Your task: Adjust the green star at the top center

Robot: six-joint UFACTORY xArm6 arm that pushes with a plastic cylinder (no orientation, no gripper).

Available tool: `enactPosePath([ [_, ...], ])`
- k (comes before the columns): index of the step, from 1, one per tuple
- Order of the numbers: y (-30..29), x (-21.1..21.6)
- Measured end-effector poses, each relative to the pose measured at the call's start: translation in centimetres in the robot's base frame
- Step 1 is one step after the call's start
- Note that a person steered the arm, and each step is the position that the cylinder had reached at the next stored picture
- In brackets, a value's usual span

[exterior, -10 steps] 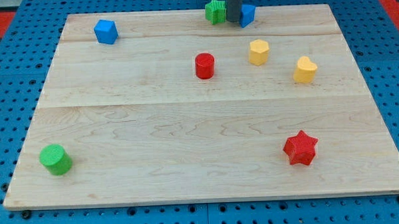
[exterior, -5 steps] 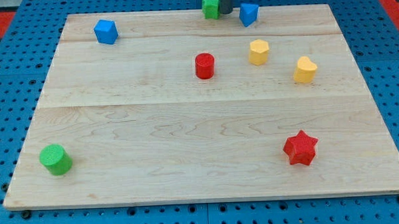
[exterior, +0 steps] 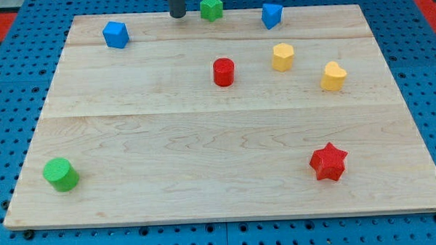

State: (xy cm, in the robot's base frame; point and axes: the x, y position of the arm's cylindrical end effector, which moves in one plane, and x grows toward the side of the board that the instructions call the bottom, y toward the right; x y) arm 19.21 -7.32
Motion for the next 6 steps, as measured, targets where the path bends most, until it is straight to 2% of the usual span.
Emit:
enactPosePath([
  [1, 1.4, 0.0],
  [2, 5.4, 2.4],
  [3, 9.6, 7.6],
  [4, 8.6, 5.0],
  [5, 10.7, 0.8],
  [6, 15.9, 0.2],
])
